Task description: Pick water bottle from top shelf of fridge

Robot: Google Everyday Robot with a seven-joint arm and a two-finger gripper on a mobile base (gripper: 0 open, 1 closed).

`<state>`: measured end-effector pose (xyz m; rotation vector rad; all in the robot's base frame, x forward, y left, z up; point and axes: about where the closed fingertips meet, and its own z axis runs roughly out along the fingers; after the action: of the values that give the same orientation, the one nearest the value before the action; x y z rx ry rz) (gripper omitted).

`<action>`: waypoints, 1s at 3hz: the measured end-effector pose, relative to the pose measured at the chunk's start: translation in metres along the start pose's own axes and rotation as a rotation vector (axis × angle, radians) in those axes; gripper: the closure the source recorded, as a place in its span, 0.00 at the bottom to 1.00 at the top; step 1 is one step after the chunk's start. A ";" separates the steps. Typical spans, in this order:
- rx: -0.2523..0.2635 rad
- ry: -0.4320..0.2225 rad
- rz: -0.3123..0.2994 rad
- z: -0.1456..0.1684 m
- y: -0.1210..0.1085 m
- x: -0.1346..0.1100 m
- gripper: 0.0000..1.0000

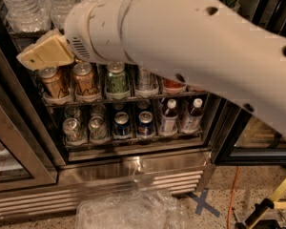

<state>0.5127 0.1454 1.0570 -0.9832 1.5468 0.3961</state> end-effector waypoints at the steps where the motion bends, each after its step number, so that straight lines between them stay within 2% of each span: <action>1: 0.006 -0.006 -0.005 -0.001 0.003 -0.005 0.00; 2: 0.064 -0.023 0.013 -0.007 -0.003 -0.002 0.00; 3: 0.158 -0.044 0.058 -0.024 -0.016 0.008 0.00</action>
Offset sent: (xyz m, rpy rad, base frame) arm 0.0194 0.0040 -0.0018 0.0945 -0.0187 -0.1641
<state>0.5098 0.1152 1.0595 -0.8034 1.5446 0.3286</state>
